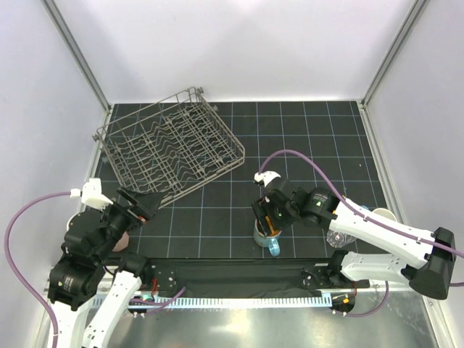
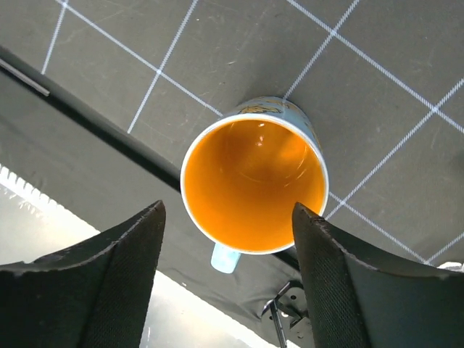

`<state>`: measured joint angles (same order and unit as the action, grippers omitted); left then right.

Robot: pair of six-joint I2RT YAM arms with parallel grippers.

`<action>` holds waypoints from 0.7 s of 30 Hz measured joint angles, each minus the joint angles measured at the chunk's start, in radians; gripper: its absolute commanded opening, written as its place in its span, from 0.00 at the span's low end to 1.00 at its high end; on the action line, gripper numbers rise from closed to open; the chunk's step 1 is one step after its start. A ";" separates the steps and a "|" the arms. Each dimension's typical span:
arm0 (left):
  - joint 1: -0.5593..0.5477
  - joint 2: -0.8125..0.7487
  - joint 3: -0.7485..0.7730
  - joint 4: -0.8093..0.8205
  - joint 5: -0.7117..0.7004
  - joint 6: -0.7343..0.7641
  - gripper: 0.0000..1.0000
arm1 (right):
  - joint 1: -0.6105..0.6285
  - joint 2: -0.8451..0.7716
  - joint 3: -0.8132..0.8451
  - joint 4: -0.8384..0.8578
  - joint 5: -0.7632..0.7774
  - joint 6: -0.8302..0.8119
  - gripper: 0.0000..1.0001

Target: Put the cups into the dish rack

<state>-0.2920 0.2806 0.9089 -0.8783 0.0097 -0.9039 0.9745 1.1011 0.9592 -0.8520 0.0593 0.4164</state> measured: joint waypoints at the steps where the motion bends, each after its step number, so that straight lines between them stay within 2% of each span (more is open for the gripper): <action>1: 0.000 0.008 0.000 -0.006 0.001 0.000 0.95 | 0.016 0.005 0.000 0.000 0.018 0.012 0.68; 9: 0.000 0.022 0.000 -0.013 0.022 -0.005 0.93 | 0.112 0.077 0.000 0.026 0.098 0.085 0.65; 13: 0.000 0.022 0.000 -0.016 0.028 -0.005 0.93 | 0.146 0.142 0.000 0.052 0.112 0.103 0.59; 17: 0.000 0.029 0.003 -0.042 0.027 -0.005 0.99 | 0.151 0.185 -0.006 0.093 0.132 0.117 0.53; 21: 0.000 0.068 0.015 -0.090 0.024 -0.005 1.00 | 0.151 0.221 -0.010 0.126 0.159 0.128 0.48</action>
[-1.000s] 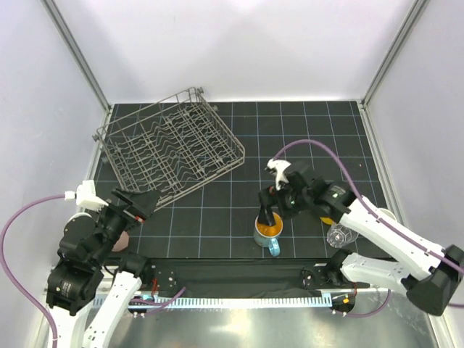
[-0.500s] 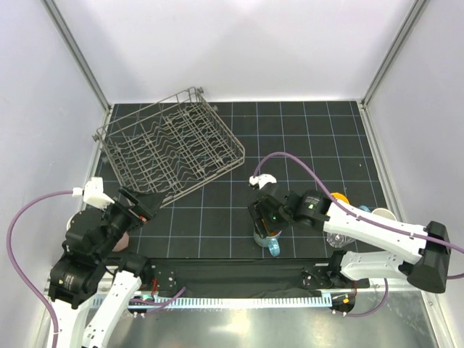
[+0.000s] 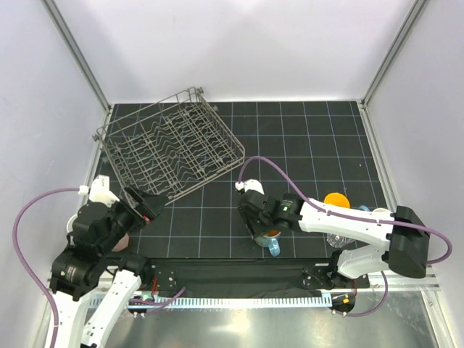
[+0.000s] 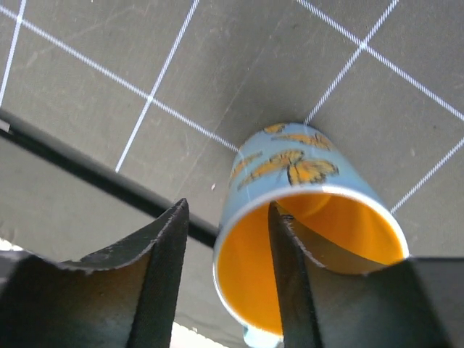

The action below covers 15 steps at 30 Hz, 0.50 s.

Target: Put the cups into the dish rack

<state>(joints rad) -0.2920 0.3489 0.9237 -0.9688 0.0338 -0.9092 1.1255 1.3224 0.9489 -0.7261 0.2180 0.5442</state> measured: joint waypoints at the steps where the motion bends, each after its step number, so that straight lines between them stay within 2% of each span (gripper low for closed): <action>1: 0.000 0.010 0.002 -0.008 0.000 0.000 1.00 | 0.000 0.010 0.000 0.009 0.005 0.003 0.44; 5: 0.000 0.032 0.003 -0.026 0.005 -0.001 0.97 | 0.000 0.044 -0.018 0.048 0.016 0.013 0.36; 6: 0.000 0.031 0.003 -0.027 0.005 -0.003 0.93 | 0.000 0.047 -0.024 0.052 0.017 0.015 0.32; 7: 0.000 0.029 0.003 -0.027 0.006 -0.005 0.80 | 0.000 0.050 -0.034 0.059 0.019 0.016 0.25; 9: 0.000 0.025 0.003 -0.026 0.016 -0.009 0.72 | 0.000 0.056 -0.045 0.063 0.023 0.021 0.15; 10: 0.000 0.022 0.003 -0.022 0.032 -0.008 0.70 | 0.000 0.056 -0.048 0.064 0.024 0.028 0.05; 15: 0.000 0.019 -0.017 0.046 0.132 -0.039 0.73 | -0.002 0.007 -0.076 0.083 0.034 0.026 0.04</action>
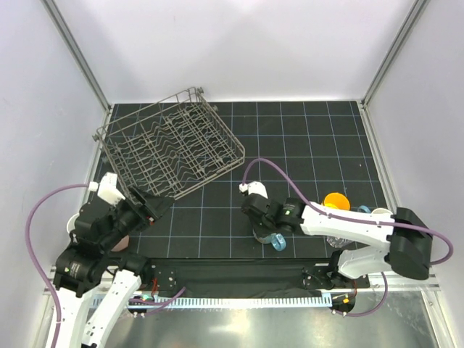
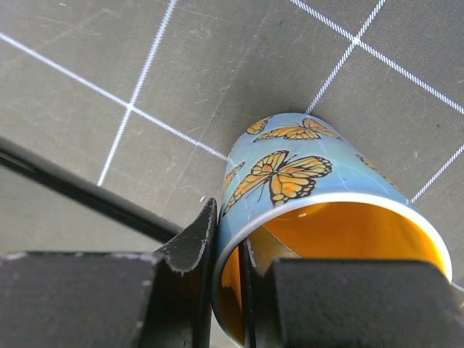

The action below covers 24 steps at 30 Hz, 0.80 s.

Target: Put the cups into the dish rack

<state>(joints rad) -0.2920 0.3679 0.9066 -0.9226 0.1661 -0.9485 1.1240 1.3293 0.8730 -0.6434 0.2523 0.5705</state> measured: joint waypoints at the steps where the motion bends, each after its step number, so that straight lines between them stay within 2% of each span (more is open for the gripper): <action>1: 0.000 0.000 -0.014 0.021 0.023 -0.014 0.75 | 0.000 -0.021 -0.008 0.004 -0.003 0.000 0.04; 6: 0.000 0.002 -0.117 0.164 0.148 -0.096 0.79 | -0.023 -0.186 -0.005 0.016 -0.045 -0.031 0.04; 9: 0.000 0.018 -0.194 0.294 0.229 -0.169 0.79 | -0.076 -0.277 0.042 0.015 -0.097 -0.066 0.04; 13: 0.000 0.084 -0.257 0.480 0.307 -0.257 0.76 | -0.283 -0.364 0.138 0.056 -0.288 -0.103 0.04; 17: -0.013 0.133 -0.262 0.678 0.328 -0.306 0.76 | -0.480 -0.401 0.196 0.166 -0.467 -0.083 0.04; 21: -0.119 0.224 -0.249 0.850 0.311 -0.294 0.77 | -0.587 -0.385 0.238 0.277 -0.639 -0.003 0.04; 24: -0.274 0.339 -0.232 0.958 0.254 -0.248 0.79 | -0.654 -0.353 0.293 0.311 -0.750 0.055 0.04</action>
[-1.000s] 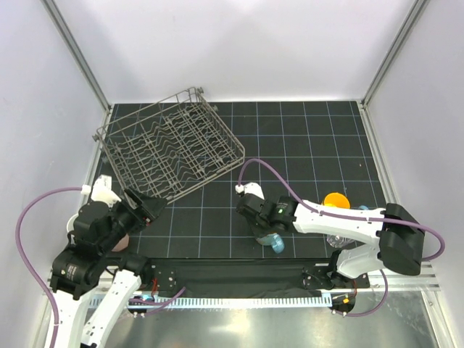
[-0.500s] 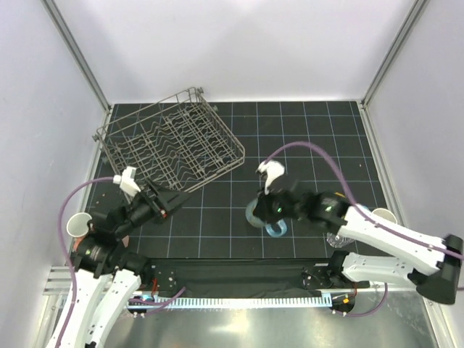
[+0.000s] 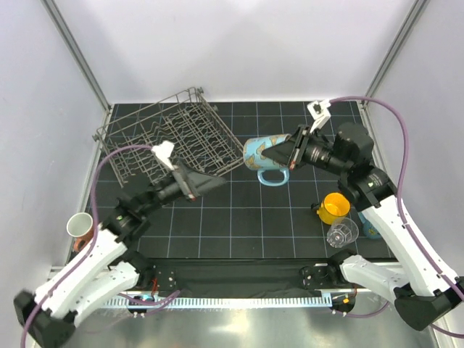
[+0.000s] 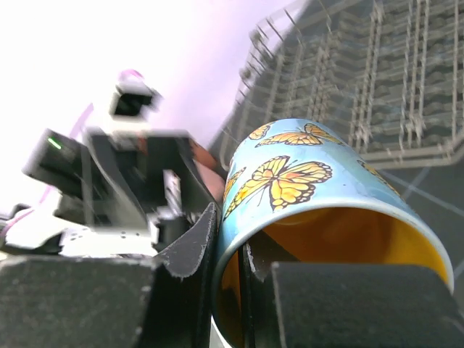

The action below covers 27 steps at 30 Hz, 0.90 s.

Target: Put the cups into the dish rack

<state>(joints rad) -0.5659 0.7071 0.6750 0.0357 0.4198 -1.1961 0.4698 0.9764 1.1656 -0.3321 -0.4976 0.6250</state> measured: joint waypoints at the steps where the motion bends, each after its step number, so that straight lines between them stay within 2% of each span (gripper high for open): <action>1: -0.058 0.035 0.002 0.053 -0.020 0.017 0.79 | -0.017 0.007 0.016 0.013 -0.023 0.014 0.04; 3: -0.168 0.114 0.005 0.140 -0.057 0.056 0.77 | -0.041 0.013 0.042 0.041 -0.055 0.042 0.04; 5: -0.227 0.159 0.006 0.188 -0.079 0.089 0.77 | -0.051 0.011 0.053 0.075 -0.079 0.071 0.04; 8: -0.293 0.188 0.013 0.240 -0.125 0.142 0.72 | -0.052 0.010 0.050 0.150 -0.140 0.147 0.04; 13: -0.339 0.233 0.072 0.315 -0.145 0.182 0.70 | -0.051 0.009 0.024 0.252 -0.213 0.244 0.04; 16: -0.355 0.245 0.093 0.349 -0.172 0.191 0.63 | -0.051 -0.007 -0.023 0.322 -0.225 0.302 0.04; 27: -0.436 0.291 0.111 0.411 -0.293 0.210 0.57 | -0.051 -0.040 -0.141 0.592 -0.249 0.506 0.04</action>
<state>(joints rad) -1.0016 0.9981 0.7864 0.4469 0.1265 -0.9859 0.4191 0.9363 1.0248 0.2596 -0.7471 1.1309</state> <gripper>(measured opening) 0.582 0.156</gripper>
